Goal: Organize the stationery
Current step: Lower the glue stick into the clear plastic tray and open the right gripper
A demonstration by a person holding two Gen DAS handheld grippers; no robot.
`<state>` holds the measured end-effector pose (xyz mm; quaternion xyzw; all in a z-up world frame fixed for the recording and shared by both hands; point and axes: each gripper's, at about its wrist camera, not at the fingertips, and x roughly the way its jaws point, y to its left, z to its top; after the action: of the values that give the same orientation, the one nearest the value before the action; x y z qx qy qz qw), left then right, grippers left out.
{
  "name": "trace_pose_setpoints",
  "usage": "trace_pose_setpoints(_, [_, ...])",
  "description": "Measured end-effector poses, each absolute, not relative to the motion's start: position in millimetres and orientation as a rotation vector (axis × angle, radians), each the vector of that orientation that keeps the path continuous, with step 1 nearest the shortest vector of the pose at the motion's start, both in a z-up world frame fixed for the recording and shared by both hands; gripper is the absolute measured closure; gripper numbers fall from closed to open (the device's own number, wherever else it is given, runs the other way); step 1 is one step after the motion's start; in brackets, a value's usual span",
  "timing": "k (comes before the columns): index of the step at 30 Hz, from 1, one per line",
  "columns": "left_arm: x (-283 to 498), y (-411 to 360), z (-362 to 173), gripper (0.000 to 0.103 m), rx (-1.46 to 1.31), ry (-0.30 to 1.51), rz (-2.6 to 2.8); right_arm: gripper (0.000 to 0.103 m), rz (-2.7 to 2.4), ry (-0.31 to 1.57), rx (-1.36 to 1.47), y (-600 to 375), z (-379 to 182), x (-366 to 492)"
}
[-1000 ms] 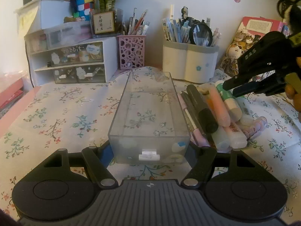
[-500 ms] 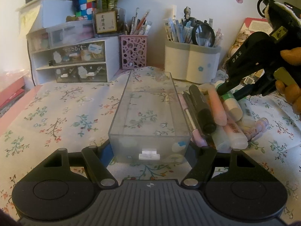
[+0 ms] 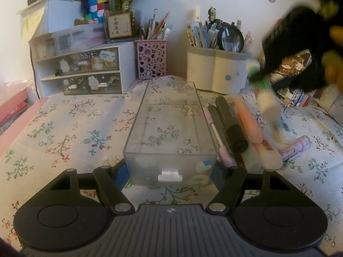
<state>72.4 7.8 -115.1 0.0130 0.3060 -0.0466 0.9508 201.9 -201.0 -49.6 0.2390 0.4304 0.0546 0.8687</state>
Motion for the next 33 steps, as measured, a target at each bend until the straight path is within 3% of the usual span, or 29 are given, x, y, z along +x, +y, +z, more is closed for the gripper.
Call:
trace_pose_setpoints(5, [73,7,-115,0.031,0.030,0.624,-0.096,0.088,0.266,0.907,0.573,-169,-30,200])
trace_pose_setpoints(16, [74,7,-115,0.030,0.029,0.625,-0.097,0.088,0.391,1.057,0.492,-84,-57,219])
trace_pose_setpoints(33, [77,8,-115,0.030,0.031,0.627,-0.103,0.083,0.491,1.193,0.489,-78,-73,218])
